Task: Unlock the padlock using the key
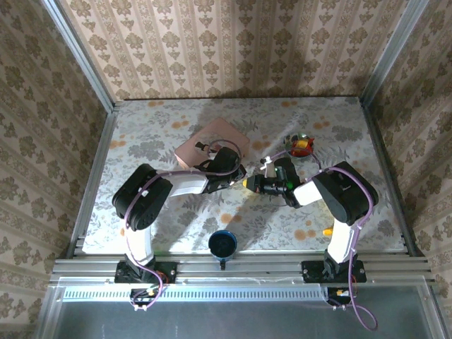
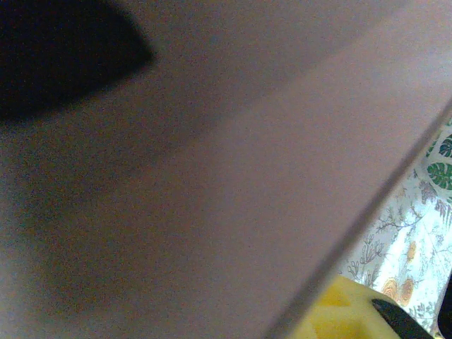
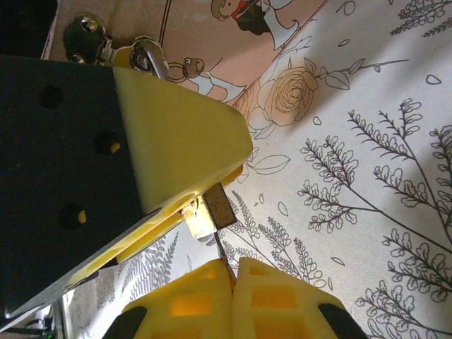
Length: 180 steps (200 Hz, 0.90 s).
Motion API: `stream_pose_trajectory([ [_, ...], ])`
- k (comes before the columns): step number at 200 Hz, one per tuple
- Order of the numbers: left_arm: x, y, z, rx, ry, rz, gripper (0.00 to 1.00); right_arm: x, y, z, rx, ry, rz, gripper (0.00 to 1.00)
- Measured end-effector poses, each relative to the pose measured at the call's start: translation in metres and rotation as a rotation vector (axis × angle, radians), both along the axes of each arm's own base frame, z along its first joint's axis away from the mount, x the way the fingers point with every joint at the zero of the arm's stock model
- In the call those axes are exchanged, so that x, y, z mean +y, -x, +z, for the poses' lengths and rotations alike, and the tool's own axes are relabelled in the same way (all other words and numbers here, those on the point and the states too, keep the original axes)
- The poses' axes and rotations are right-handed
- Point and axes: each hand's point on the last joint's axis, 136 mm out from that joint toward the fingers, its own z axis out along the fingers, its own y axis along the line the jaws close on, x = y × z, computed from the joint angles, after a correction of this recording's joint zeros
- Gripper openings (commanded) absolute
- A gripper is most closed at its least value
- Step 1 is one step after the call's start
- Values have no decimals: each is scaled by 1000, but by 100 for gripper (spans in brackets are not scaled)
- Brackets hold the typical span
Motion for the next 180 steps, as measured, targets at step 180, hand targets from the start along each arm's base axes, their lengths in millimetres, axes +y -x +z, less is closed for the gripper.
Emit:
stream_pose_trajectory([
  [180,4,-2,-1,-10,-8,-19,0,9,-10,-1,24,-35,38,27],
])
